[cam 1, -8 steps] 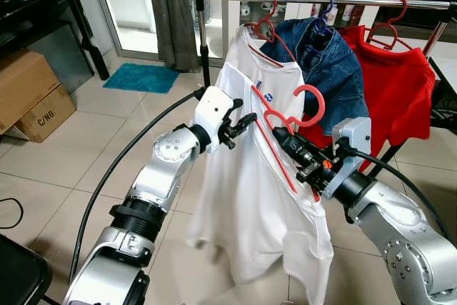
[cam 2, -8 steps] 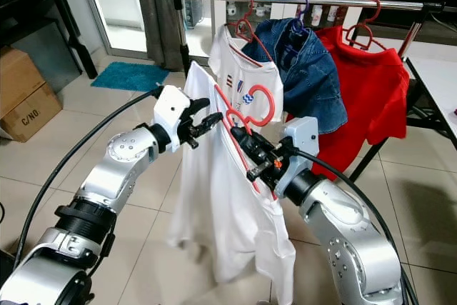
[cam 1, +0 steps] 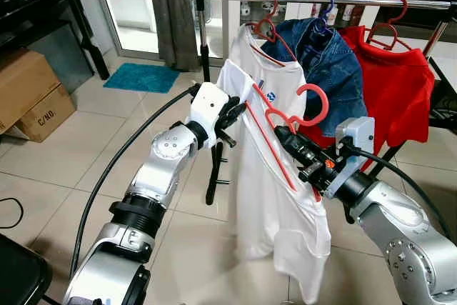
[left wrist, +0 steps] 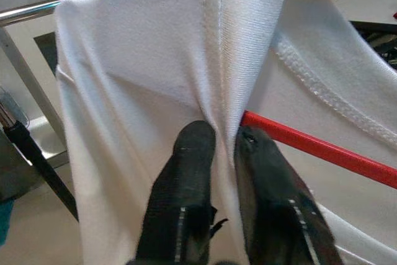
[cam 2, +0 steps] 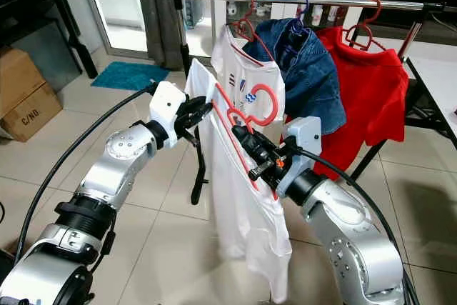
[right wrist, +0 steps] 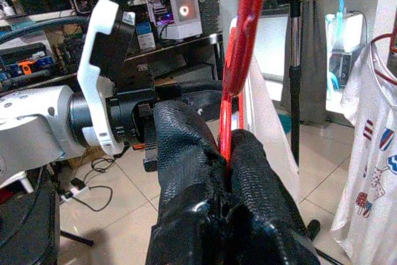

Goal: Hang hanger

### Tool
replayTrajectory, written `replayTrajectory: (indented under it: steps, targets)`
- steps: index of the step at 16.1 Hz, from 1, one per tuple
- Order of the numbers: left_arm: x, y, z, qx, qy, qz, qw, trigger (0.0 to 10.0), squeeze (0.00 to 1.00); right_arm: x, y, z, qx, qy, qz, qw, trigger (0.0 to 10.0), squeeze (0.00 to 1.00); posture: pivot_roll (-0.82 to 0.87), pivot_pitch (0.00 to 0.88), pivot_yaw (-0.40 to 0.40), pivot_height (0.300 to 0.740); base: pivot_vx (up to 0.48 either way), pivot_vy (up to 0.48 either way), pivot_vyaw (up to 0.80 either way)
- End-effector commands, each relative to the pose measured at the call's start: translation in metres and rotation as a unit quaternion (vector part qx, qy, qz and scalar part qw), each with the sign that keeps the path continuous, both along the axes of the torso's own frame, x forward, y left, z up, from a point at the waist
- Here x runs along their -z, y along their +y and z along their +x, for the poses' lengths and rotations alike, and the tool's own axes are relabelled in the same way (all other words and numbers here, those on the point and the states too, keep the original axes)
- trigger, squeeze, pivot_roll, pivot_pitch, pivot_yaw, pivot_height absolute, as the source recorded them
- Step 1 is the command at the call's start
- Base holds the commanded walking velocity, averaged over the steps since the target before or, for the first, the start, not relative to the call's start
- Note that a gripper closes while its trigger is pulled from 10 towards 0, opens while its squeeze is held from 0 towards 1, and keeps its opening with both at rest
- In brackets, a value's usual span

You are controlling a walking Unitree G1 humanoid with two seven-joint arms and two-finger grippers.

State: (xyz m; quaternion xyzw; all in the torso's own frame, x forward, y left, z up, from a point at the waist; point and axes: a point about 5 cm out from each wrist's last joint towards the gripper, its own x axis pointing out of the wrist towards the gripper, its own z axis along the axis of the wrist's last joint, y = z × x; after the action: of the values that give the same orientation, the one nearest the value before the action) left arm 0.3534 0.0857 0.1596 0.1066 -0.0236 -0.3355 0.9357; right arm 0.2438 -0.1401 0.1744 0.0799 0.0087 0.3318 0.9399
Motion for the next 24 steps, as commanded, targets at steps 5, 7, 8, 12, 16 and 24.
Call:
replayTrajectory:
  steps: [5, 7, 8, 12, 16, 24]
  targets:
    - [-0.006, 0.008, 0.002, -0.011, -0.007, -0.008, 1.0, 0.0, 0.0, -0.01, -0.001, 0.001, 0.002, -0.027, -0.011, 1.0, 0.0, 0.0, -0.23, 0.0, 0.05, 0.719, 0.0, 0.0, 0.0]
    - [-0.017, 0.012, 0.003, -0.014, -0.026, -0.016, 0.999, 0.0, 0.0, -0.001, -0.009, 0.006, 0.033, -0.007, -0.046, 0.998, 0.0, 0.0, -0.23, 0.0, 0.046, 0.719, 0.0, 0.0, 0.0]
    - [-0.027, 0.018, 0.004, -0.023, -0.044, -0.018, 0.999, 0.0, 0.0, 0.003, -0.013, 0.008, 0.041, 0.001, -0.08, 0.996, 0.0, 0.0, -0.23, 0.0, 0.046, 0.719, 0.0, 0.0, 0.0]
    - [-0.053, 0.034, 0.008, -0.039, -0.077, -0.002, 0.996, 0.0, 0.0, 0.017, -0.019, 0.002, 0.012, 0.024, -0.157, 0.987, 0.0, 0.0, -0.23, 0.0, 0.047, 0.719, 0.0, 0.0, 0.0]
    - [-0.057, 0.082, 0.026, -0.176, -0.076, 0.034, 0.981, 0.0, 0.0, 0.006, -0.021, -0.01, -0.041, -0.002, -0.118, 0.992, 0.0, 0.0, -0.23, 0.0, 0.046, 0.719, 0.0, 0.0, 0.0]
    - [-0.026, 0.041, 0.012, -0.062, -0.014, -0.007, 0.998, 0.0, 0.0, -0.023, -0.022, 0.01, 0.082, -0.045, 0.077, 0.993, 0.0, 0.0, -0.23, 0.0, 0.046, 0.719, 0.0, 0.0, 0.0]
